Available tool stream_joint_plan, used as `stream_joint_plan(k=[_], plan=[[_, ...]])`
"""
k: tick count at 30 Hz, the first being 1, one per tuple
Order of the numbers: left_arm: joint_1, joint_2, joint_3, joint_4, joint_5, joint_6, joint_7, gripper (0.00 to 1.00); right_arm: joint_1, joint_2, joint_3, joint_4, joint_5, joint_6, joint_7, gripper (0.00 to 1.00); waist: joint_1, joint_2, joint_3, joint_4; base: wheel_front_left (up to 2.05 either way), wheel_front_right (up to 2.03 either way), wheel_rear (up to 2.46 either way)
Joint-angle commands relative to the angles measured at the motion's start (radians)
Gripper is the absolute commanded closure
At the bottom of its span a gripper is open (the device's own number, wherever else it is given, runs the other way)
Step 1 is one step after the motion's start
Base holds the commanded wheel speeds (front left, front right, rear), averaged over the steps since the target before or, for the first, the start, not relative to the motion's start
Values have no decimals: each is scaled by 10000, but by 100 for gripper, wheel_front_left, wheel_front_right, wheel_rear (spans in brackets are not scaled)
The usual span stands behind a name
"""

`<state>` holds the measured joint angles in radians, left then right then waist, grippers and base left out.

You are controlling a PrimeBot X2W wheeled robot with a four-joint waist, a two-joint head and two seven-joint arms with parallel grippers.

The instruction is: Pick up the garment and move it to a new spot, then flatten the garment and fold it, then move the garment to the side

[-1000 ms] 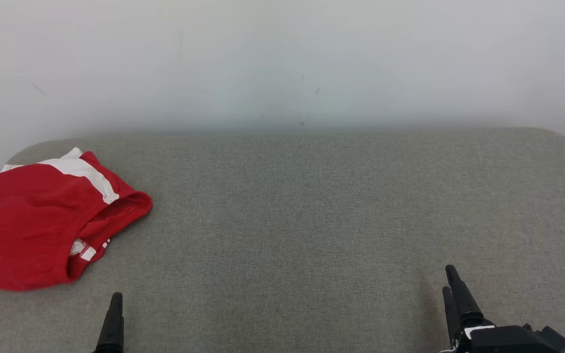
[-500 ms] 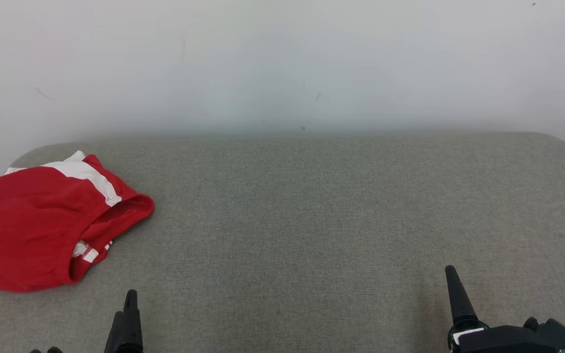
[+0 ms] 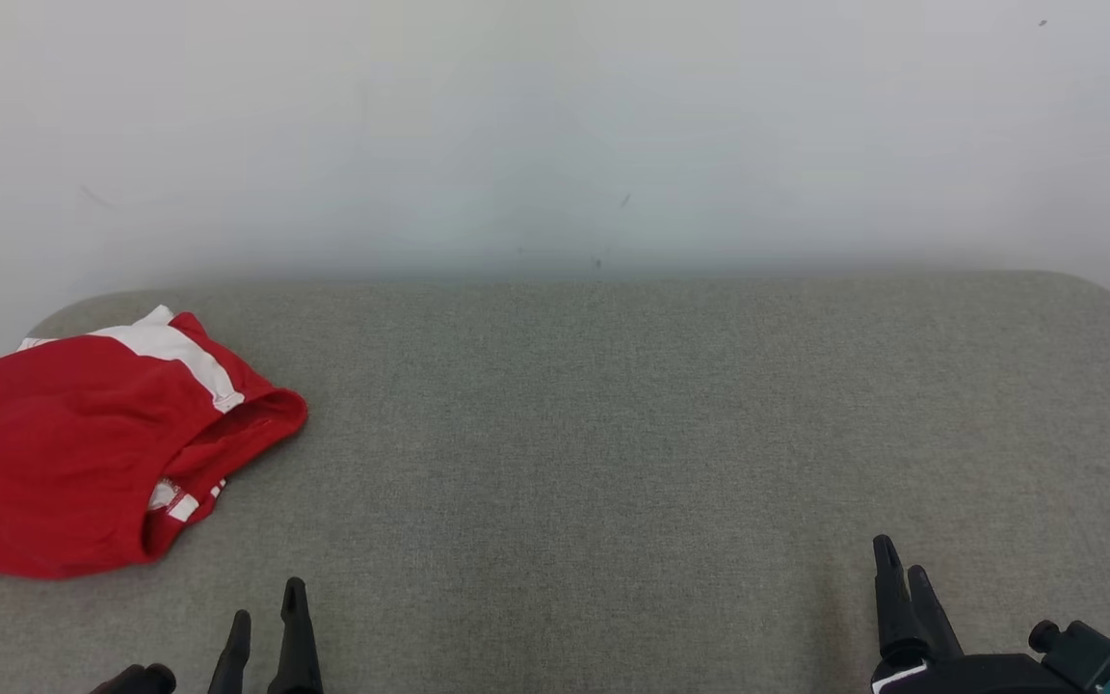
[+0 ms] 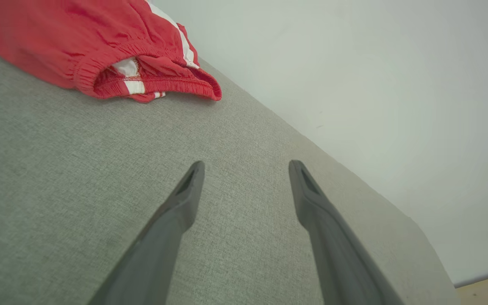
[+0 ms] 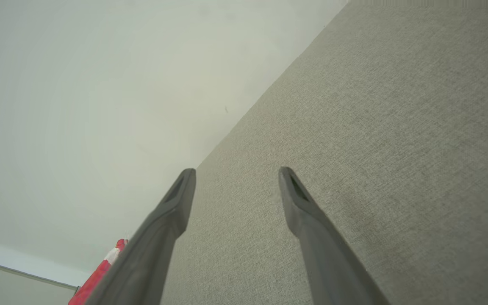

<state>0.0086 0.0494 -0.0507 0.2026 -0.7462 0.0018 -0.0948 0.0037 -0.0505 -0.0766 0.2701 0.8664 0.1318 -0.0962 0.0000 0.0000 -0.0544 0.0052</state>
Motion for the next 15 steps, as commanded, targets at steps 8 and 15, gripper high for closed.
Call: stream_joint_plan(k=[8,15], plan=[[111,224,-355,-170,1485,209,-291,0,96,-2,-102,64,-1503,-10,-285,0,0,0,-119,29,0,0,0],[196,293,-511,-182,2204,235,-489,0,183,-1,-62,48,-2616,-11,-480,0,0,0,-179,16,0,0,0]])
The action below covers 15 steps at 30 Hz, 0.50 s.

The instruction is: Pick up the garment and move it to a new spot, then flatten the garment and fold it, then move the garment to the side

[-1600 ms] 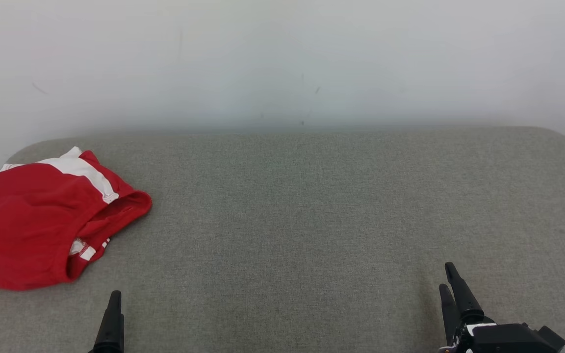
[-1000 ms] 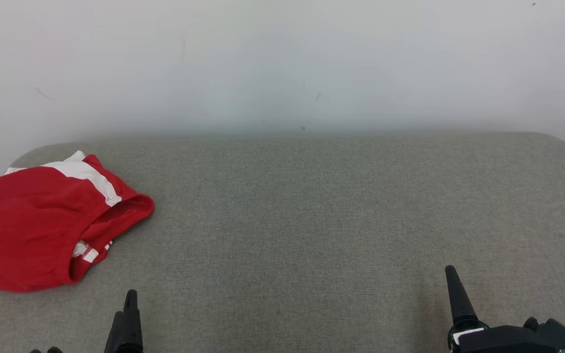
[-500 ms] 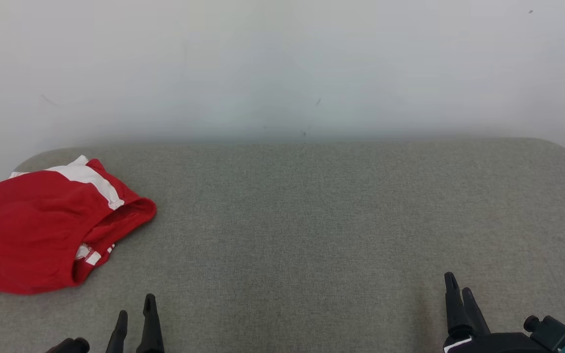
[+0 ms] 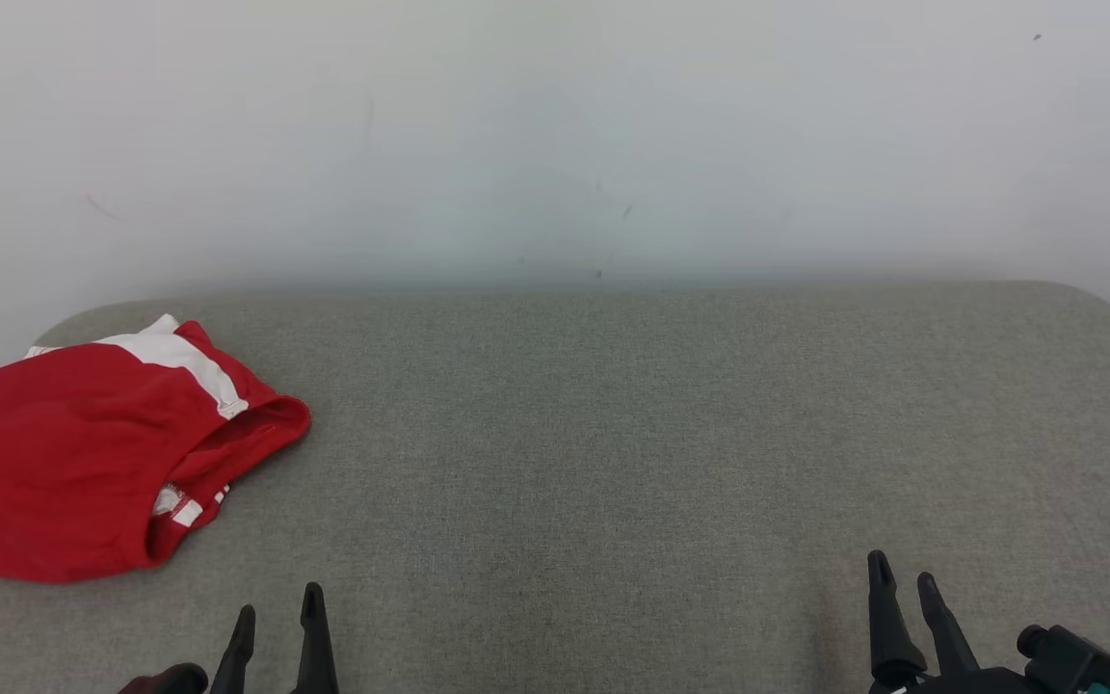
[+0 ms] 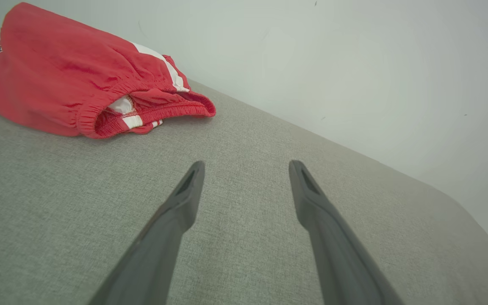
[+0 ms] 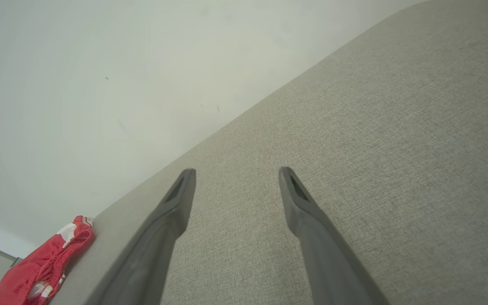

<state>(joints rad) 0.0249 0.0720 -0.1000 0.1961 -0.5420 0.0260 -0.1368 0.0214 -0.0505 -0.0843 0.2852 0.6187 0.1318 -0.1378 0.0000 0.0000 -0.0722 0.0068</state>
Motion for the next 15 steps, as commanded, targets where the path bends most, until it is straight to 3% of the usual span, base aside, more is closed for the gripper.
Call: stream_joint_plan(k=[1,15], plan=[[46,93,-50,-130,284,-10,-93,0,19,-1,14,-95,-289,-11,-91,0,0,0,-5,0,0,0,0],[109,189,-300,17,1664,112,-441,0,93,1,-71,61,-1861,-13,-437,0,0,0,-34,1,0,0,0]])
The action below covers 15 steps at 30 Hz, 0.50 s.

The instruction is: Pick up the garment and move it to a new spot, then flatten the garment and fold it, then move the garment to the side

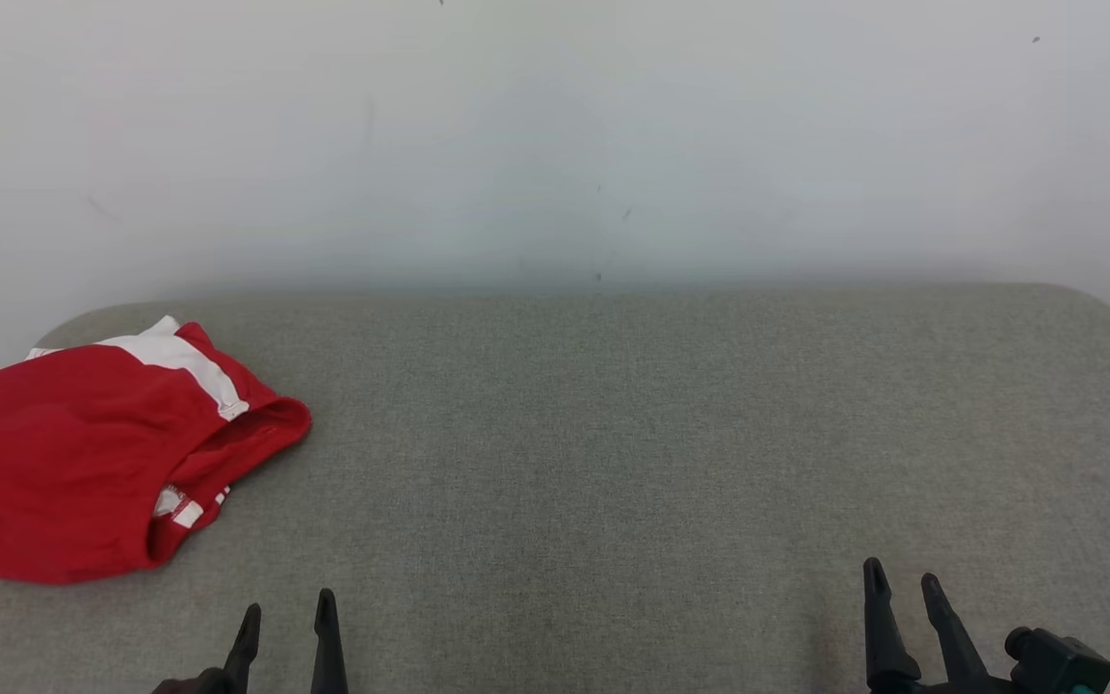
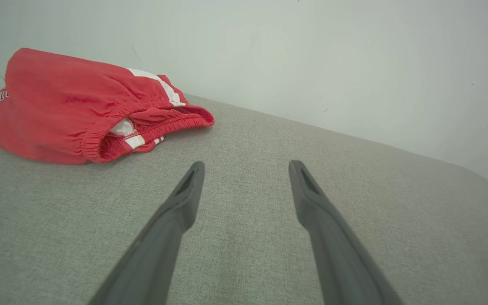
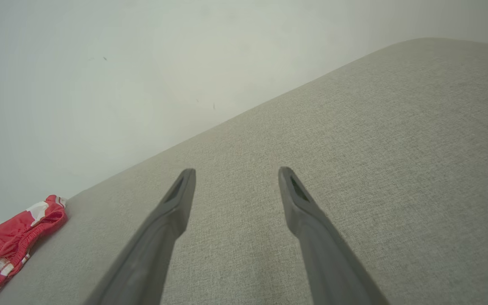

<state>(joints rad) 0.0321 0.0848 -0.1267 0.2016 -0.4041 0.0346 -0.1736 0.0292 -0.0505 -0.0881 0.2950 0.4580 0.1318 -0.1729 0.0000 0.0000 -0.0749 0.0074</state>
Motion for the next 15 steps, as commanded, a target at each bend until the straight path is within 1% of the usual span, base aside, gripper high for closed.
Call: stream_joint_plan(k=[1,15], plan=[[51,58,-37,-26,376,52,-102,0,21,1,-77,-2,-306,-14,-92,0,0,0,-17,-12,0,0,0],[201,-22,-109,190,1331,71,-409,0,114,4,-109,121,-1608,-16,-358,0,0,0,-169,-89,0,0,0]])
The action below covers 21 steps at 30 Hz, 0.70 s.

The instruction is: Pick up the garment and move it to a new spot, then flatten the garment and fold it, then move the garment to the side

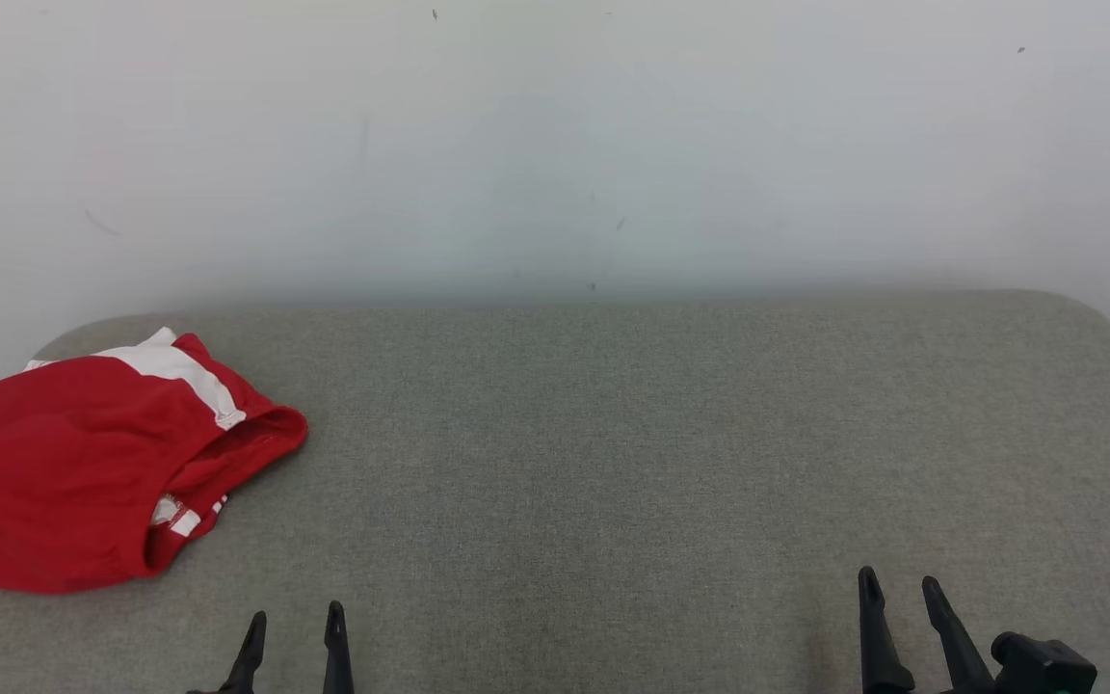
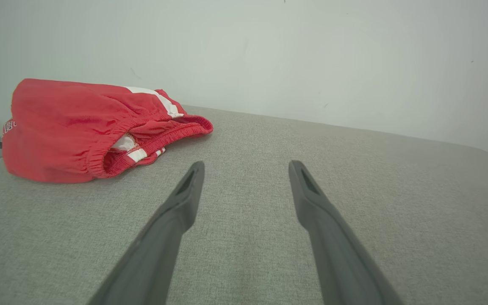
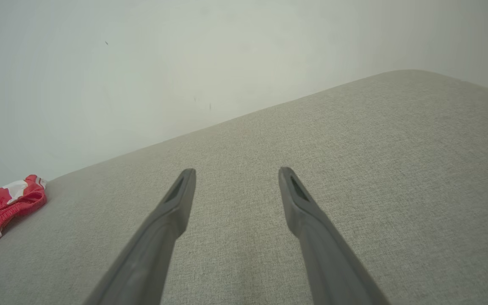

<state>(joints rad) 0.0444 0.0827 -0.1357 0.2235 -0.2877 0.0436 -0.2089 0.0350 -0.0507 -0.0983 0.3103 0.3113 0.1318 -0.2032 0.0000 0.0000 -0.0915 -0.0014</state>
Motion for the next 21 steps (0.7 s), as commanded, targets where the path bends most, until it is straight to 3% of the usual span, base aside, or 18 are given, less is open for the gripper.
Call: stream_joint_plan(k=[1,21], plan=[[80,-5,-38,-5,247,-34,-80,0,63,6,-9,-37,-238,-16,-73,0,0,0,-10,1,0,0,0],[235,-111,-45,234,1565,59,-481,0,221,10,48,121,-1586,-20,-382,0,0,0,-165,21,0,0,0]])
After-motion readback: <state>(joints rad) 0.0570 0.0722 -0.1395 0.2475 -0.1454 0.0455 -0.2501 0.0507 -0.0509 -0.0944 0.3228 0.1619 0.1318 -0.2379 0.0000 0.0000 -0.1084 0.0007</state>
